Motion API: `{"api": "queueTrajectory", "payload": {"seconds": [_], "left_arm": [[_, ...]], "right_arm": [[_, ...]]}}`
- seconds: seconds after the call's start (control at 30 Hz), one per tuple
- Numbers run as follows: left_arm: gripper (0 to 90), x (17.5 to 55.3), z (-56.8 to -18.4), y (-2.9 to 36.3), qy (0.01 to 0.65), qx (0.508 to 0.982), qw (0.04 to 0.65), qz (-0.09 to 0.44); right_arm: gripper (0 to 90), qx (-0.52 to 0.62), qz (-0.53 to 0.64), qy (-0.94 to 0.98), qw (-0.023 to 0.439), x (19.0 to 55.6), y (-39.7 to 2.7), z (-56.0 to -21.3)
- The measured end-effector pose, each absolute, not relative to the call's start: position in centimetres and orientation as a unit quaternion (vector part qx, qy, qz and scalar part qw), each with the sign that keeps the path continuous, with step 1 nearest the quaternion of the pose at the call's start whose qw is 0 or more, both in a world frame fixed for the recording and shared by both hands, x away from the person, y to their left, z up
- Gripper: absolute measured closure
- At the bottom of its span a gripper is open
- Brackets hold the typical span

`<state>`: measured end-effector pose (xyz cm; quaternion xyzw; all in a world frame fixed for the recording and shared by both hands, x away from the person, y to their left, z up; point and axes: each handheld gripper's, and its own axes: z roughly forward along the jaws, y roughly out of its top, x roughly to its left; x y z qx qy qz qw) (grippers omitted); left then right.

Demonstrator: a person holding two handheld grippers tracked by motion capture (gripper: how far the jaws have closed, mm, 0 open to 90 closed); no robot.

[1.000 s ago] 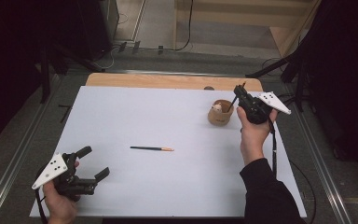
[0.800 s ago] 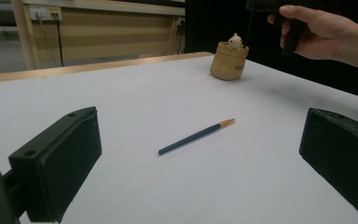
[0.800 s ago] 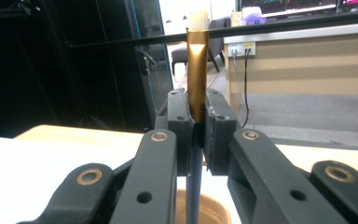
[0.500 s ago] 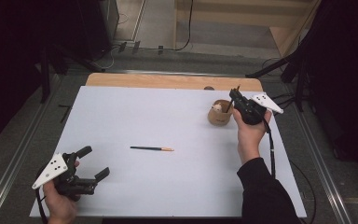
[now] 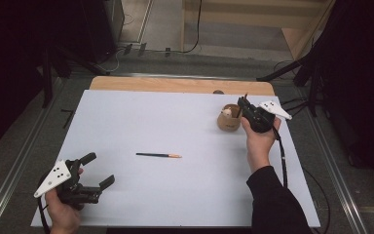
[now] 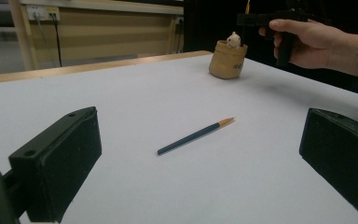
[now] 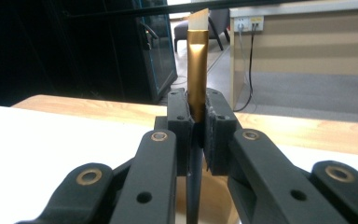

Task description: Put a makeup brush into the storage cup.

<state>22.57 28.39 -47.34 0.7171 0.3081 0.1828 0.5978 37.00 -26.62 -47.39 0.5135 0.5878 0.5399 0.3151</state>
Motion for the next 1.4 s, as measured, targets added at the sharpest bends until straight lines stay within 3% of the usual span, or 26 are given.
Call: {"api": "queueTrajectory", "payload": {"seconds": [0.07, 0.37, 0.53, 0.77, 1.0, 1.23, 1.4], "left_arm": [[0.0, 22.6, -47.3, 28.4, 0.308, 0.717, 0.598, 0.182], [0.0, 22.6, -47.4, 28.3, 0.307, 0.719, 0.596, 0.182], [0.0, 22.6, -47.4, 28.3, 0.307, 0.718, 0.597, 0.182], [0.0, 22.6, -47.3, 28.3, 0.307, 0.717, 0.599, 0.183], [0.0, 22.5, -47.3, 28.1, 0.305, 0.719, 0.597, 0.183], [0.0, 22.6, -47.3, 27.8, 0.304, 0.72, 0.595, 0.184], [0.0, 22.6, -47.3, 27.7, 0.304, 0.722, 0.594, 0.183]], "right_arm": [[83.4, 0.517, 0.539, 0.586, 0.313, 37.0, -26.8, -47.7], [62.4, 0.53, 0.531, 0.587, 0.304, 36.3, -27.4, -47.3], [44.5, 0.521, 0.523, 0.603, 0.303, 35.3, -27.5, -46.4], [33.7, 0.5, 0.543, 0.614, 0.281, 32.8, -28.3, -46.0], [15.2, 0.477, 0.549, 0.634, 0.264, 30.0, -29.1, -46.4], [11.5, 0.461, 0.552, 0.645, 0.259, 27.5, -30.0, -46.7], [0.0, 0.465, 0.542, 0.649, 0.261, 26.3, -30.3, -46.9]]}}
